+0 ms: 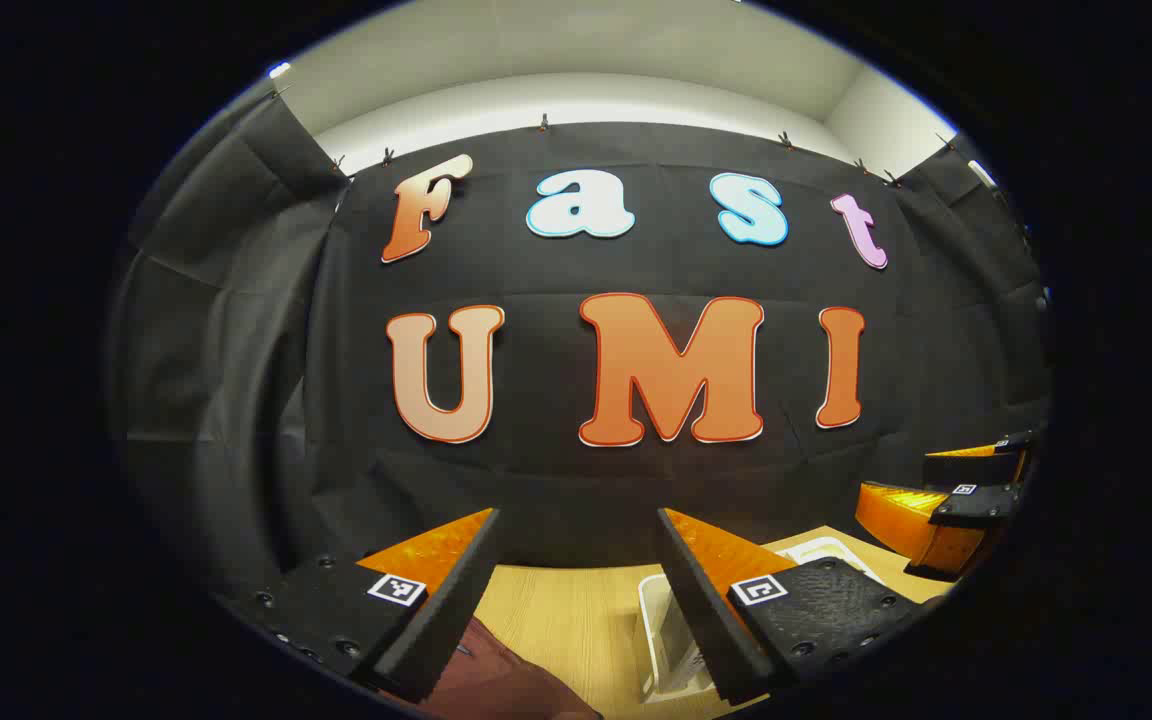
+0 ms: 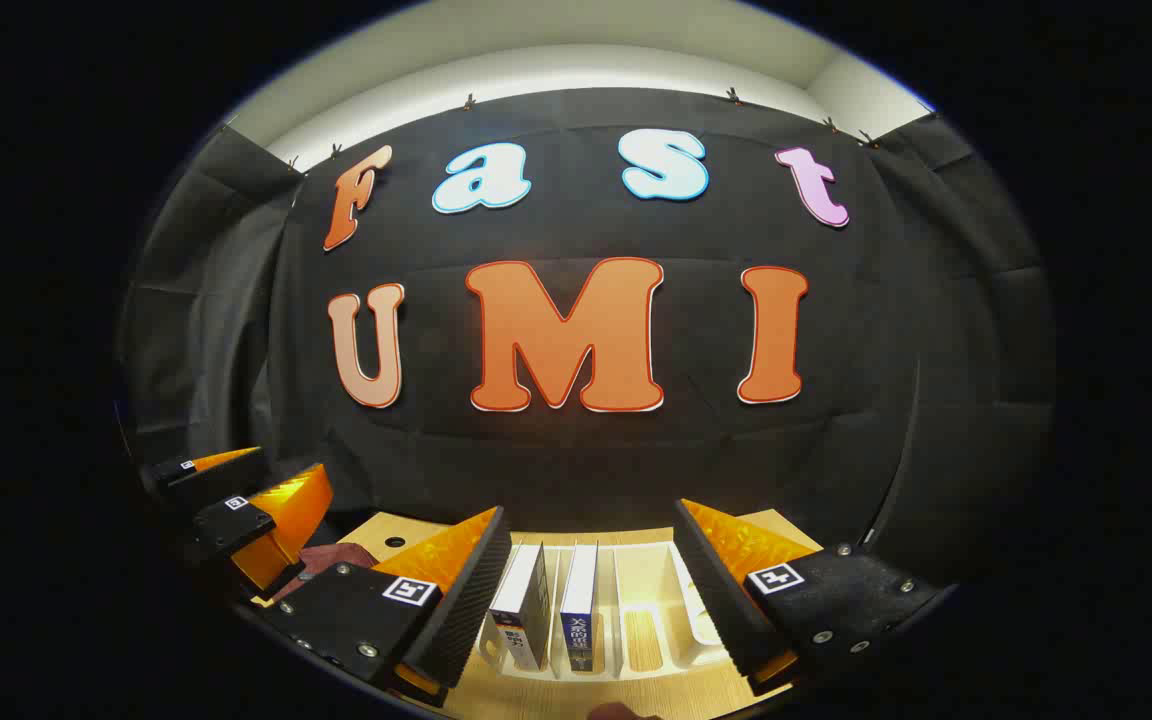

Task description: Open the schoolbag, grab two books from the bookshelf and put them into the schoolbag.

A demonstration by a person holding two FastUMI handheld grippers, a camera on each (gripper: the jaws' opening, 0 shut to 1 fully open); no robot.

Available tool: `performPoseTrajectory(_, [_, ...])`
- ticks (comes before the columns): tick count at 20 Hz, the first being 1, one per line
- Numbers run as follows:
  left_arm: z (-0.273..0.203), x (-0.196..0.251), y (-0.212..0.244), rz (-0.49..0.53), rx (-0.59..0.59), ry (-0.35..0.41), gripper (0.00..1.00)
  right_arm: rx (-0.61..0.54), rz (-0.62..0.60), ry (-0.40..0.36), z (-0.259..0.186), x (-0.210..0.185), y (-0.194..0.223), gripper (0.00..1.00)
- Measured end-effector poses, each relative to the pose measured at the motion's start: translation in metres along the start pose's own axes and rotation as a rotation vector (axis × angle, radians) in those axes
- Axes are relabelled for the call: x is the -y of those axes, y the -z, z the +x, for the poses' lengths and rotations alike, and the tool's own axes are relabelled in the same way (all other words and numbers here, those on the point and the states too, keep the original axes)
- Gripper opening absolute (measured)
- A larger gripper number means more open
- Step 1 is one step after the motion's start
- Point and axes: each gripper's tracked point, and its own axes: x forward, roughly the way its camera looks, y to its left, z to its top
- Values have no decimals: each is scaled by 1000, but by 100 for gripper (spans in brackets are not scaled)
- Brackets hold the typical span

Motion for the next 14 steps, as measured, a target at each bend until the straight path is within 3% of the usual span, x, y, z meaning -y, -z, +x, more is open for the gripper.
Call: performPoseTrajectory(14, [-8, 6, 0, 14, 6, 10, 95, -11, 14, 13, -10, 3, 4, 97])
